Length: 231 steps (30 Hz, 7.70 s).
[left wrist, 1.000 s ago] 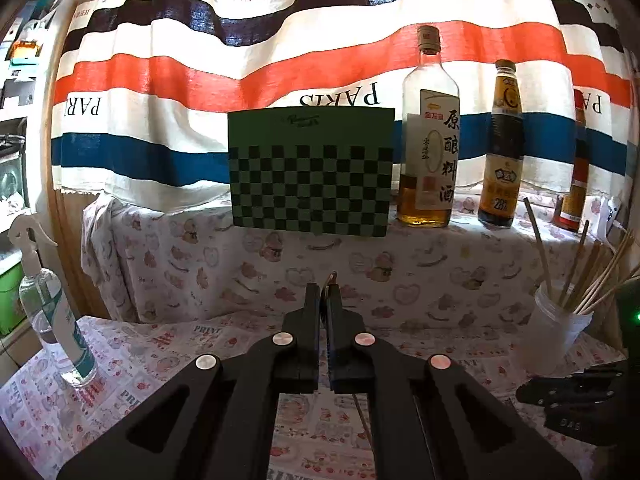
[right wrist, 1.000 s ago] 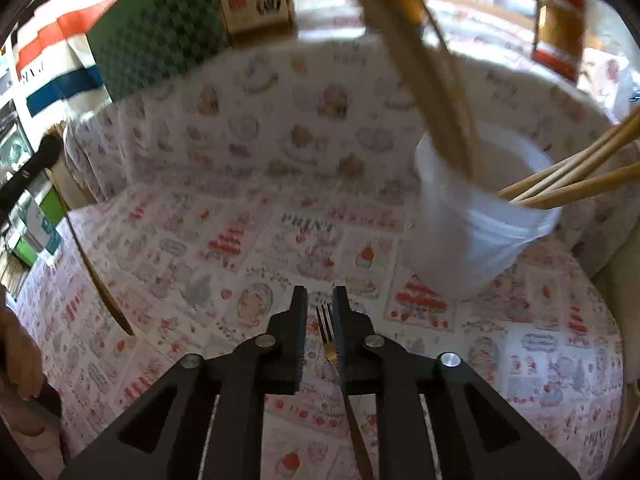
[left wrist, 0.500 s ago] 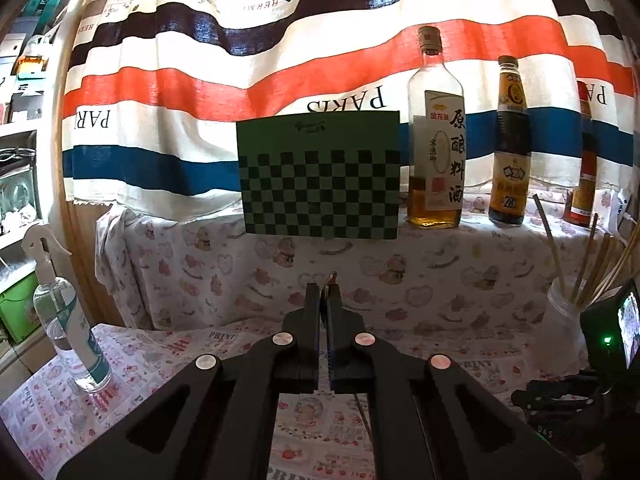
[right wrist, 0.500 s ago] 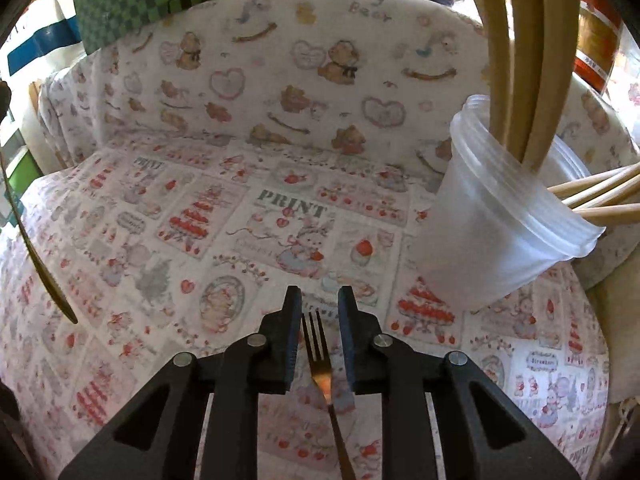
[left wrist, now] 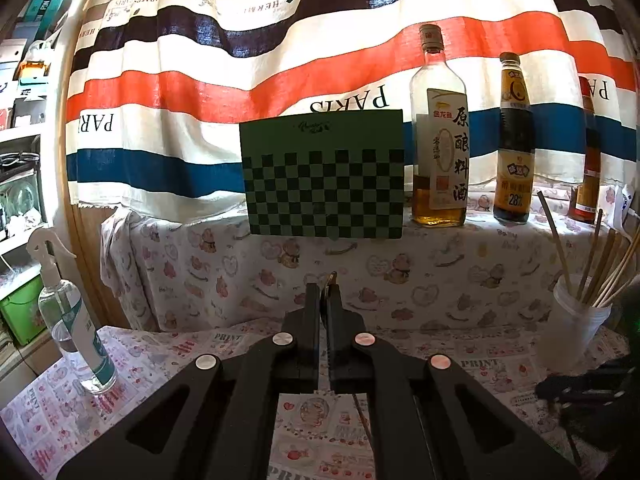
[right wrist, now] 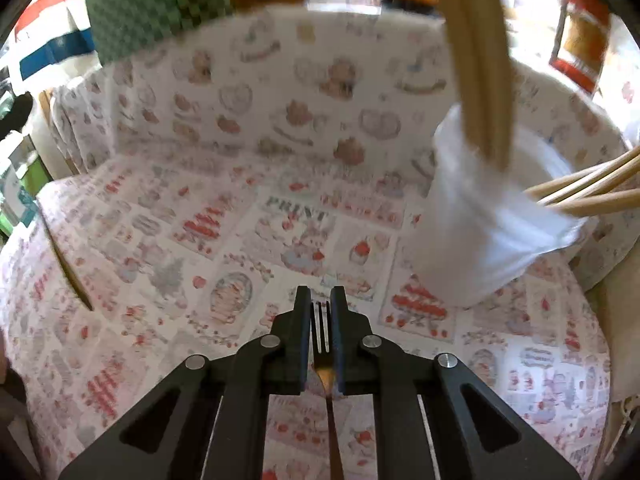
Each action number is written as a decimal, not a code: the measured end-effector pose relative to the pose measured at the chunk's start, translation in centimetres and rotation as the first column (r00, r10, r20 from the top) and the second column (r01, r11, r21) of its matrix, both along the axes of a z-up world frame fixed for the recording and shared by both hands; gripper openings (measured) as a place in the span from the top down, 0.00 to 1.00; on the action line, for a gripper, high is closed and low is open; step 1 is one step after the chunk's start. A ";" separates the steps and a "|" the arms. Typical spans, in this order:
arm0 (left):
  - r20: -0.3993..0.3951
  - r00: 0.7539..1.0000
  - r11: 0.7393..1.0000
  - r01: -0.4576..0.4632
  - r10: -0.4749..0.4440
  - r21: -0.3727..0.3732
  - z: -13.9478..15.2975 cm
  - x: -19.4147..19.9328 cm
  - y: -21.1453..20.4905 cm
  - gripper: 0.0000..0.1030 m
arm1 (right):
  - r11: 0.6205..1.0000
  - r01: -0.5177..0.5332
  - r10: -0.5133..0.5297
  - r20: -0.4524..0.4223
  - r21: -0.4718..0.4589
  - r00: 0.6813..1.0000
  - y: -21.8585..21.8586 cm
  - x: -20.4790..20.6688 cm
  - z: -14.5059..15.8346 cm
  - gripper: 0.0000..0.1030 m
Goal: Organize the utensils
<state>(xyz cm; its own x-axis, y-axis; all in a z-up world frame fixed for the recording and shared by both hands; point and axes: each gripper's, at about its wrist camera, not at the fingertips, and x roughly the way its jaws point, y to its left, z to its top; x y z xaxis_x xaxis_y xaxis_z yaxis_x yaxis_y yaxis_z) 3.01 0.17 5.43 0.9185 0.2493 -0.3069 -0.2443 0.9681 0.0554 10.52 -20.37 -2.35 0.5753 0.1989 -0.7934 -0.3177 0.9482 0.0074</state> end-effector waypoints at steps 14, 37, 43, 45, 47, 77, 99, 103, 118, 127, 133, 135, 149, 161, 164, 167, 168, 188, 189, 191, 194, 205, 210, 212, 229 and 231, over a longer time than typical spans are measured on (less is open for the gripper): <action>0.088 0.986 0.989 0.138 -0.142 0.050 4.0 -2.3 -4.9 0.98 | 0.998 -0.012 -0.002 0.238 0.059 0.971 -3.2 -6.1 10.5 0.90; 0.191 0.915 0.931 0.365 -0.355 -0.018 14.6 5.3 -16.3 0.98 | 0.970 0.129 -0.208 0.427 0.206 0.880 -10.0 -2.4 20.0 0.90; 0.172 0.926 0.940 0.341 -0.336 0.003 12.0 9.1 -19.0 0.98 | 0.958 0.174 -0.254 0.394 0.227 0.883 -12.0 0.5 18.0 0.90; 0.155 0.925 0.936 0.352 -0.347 -0.008 10.7 10.2 -19.4 0.98 | 0.954 0.184 -0.266 0.384 0.236 0.884 -12.6 1.1 17.1 0.90; 0.146 0.927 0.938 0.346 -0.344 0.016 9.7 10.8 -20.1 0.98 | 0.956 0.193 -0.264 0.362 0.221 0.894 -13.0 2.2 16.4 0.90; 0.255 0.918 0.952 0.299 -0.304 0.060 11.7 0.4 -8.8 0.02 | 0.926 0.137 -0.286 0.422 0.351 0.860 -12.4 -2.7 18.4 0.40; 0.234 0.936 0.962 0.272 -0.262 -0.010 6.8 -8.2 1.5 0.00 | 0.951 0.103 -0.236 0.472 0.291 0.849 -6.6 -12.6 16.1 0.00; 0.217 0.933 0.954 0.299 -0.288 -0.020 5.9 -7.9 2.1 0.00 | 0.950 0.110 -0.243 0.471 0.293 0.848 -6.2 -13.1 16.1 0.00; 0.097 0.944 0.949 0.314 -0.316 0.042 -2.0 -3.0 0.2 0.00 | 0.964 0.181 -0.260 0.559 0.194 0.787 -3.8 -9.2 6.3 0.00; 0.060 0.960 0.959 0.276 -0.273 -0.063 -3.4 -1.4 1.6 0.00 | 0.970 0.198 -0.243 0.595 0.142 0.766 -2.3 -7.4 4.8 0.00; 0.012 0.970 0.966 0.244 -0.244 -0.089 -4.0 -0.5 1.9 0.00 | 0.964 0.200 -0.263 0.549 0.173 0.794 -2.6 -6.6 4.4 0.00; 0.000 0.968 0.965 0.252 -0.253 -0.071 -4.1 -0.5 1.5 0.00 | 0.960 0.218 -0.280 0.548 0.176 0.788 -2.7 -6.6 4.4 0.00; -0.021 0.956 0.954 0.289 -0.292 -0.075 -4.2 -1.1 1.3 0.00 | 0.961 0.217 -0.276 0.549 0.171 0.789 -2.8 -7.0 4.1 0.00; -0.001 0.963 0.962 0.267 -0.268 -0.052 -4.0 -1.8 1.1 0.00 | 0.961 0.215 -0.275 0.550 0.173 0.789 -2.8 -7.0 4.1 0.00; -0.001 0.964 0.963 0.266 -0.267 -0.049 -4.0 -1.8 1.1 0.00 | 0.961 0.215 -0.275 0.550 0.172 0.789 -2.8 -7.0 4.1 0.00; -0.004 0.966 0.965 0.259 -0.259 -0.041 -4.0 -1.8 1.0 0.00 | 0.961 0.216 -0.275 0.550 0.171 0.789 -2.8 -7.0 4.1 0.00; -0.004 0.967 0.966 0.254 -0.254 -0.041 -4.0 -1.8 1.0 0.00 | 0.961 0.216 -0.276 0.550 0.172 0.789 -2.8 -7.0 4.1 0.00; -0.009 0.963 0.962 0.270 -0.270 -0.032 -4.0 -2.0 0.9 0.00 | 0.960 0.219 -0.279 0.550 0.172 0.788 -2.8 -7.0 4.1 0.00; -0.009 0.962 0.962 0.271 -0.271 -0.031 -4.0 -2.1 0.9 0.00 | 0.960 0.219 -0.279 0.549 0.173 0.788 -2.8 -7.0 4.1 0.00; -0.010 0.962 0.962 0.273 -0.273 -0.029 -4.0 -2.1 0.9 0.00 | 0.960 0.218 -0.278 0.549 0.173 0.789 -2.8 -7.0 4.1 0.00; -0.011 0.962 0.962 0.272 -0.272 -0.030 -4.0 -2.1 0.9 0.00 | 0.960 0.218 -0.278 0.549 0.173 0.789 -2.8 -7.0 4.1 0.00; -0.015 0.961 0.961 0.275 -0.276 -0.026 -4.1 -2.1 0.7 0.00 | 0.961 0.218 -0.278 0.549 0.173 0.789 -2.9 -7.0 4.1 0.00; -0.016 0.960 0.960 0.278 -0.278 -0.027 -4.1 -2.0 0.7 0.00 | 0.961 0.218 -0.278 0.549 0.173 0.789 -2.9 -7.0 4.1 0.00; -0.016 0.961 0.961 0.277 -0.277 -0.026 -4.1 -2.1 0.6 0.00 | 0.960 0.218 -0.278 0.549 0.173 0.789 -2.9 -7.0 4.1 0.00; -0.017 0.960 0.960 0.278 -0.279 -0.026 -4.0 -2.0 0.7 0.00 | 0.961 0.217 -0.276 0.541 0.173 0.794 -2.9 -6.8 4.0 0.00; -0.017 0.960 0.960 0.278 -0.279 -0.026 -4.0 -2.0 0.7 0.00 | 0.961 0.217 -0.277 0.540 0.173 0.795 -2.9 -6.8 4.0 0.00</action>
<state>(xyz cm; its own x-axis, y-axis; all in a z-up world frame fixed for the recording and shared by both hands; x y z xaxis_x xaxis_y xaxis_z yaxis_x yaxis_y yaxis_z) 1.00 0.90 1.41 0.9441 -0.0228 -0.3287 0.0362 0.9987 0.0346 3.70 -23.31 1.67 0.9500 0.0479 -0.3087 -0.0507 0.9987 -0.0010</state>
